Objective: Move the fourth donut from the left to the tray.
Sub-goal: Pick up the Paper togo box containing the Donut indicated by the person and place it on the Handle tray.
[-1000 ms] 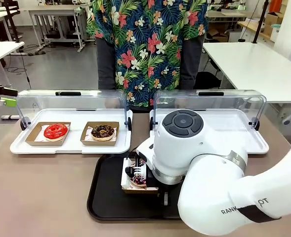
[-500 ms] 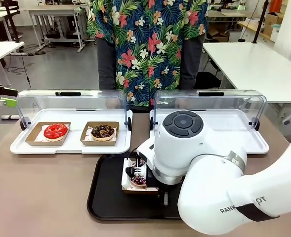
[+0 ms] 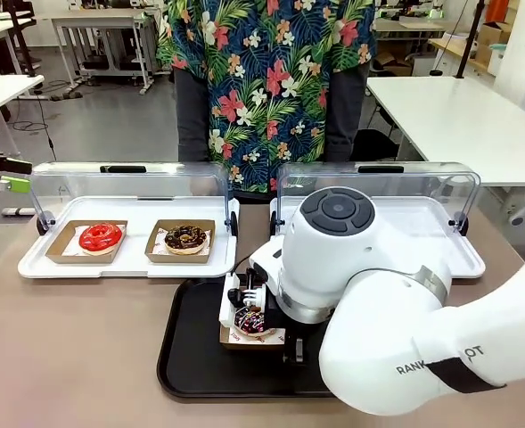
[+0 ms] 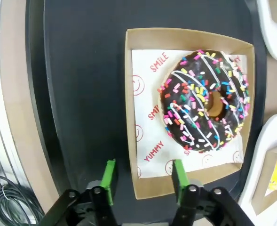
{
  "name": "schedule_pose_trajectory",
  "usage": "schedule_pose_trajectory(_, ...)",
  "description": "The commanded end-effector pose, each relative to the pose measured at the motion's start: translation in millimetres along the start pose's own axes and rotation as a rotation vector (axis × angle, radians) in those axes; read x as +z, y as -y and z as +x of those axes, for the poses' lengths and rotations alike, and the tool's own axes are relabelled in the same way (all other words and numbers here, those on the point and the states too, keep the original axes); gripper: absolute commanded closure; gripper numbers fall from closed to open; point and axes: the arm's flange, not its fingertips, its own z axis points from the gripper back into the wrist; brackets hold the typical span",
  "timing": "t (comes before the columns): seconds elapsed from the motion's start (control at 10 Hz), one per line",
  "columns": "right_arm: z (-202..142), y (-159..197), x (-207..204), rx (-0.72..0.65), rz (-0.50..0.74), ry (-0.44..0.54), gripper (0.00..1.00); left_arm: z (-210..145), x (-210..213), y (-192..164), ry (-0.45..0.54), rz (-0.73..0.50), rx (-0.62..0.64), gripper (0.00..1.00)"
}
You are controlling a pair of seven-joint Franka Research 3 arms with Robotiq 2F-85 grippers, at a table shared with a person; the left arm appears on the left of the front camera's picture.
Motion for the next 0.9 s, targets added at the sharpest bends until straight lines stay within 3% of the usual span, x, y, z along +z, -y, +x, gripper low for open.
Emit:
schedule_pose_trajectory(0.0,-52,-24,41,0.012,0.024,0.029,0.0,2,0,2,0.002,0.003,0.001,0.0)
schedule_pose_trajectory(0.3,-51,-23,60,0.013,0.016,0.02,0.0,2,0,2,0.002,0.003,0.001,0.0)
schedule_pose_trajectory(0.5,-55,-19,68,0.063,0.023,0.068,0.0,2,0,2,0.002,0.003,0.001,0.0)
schedule_pose_trajectory(0.6,-4,4,57,0.002,-0.007,0.012,0.0,2,0,2,0.002,0.003,0.001,0.0)
schedule_pose_trajectory(0.8,-4,4,57,0.002,-0.007,0.012,0.0,2,0,2,0.002,0.003,0.001,0.0)
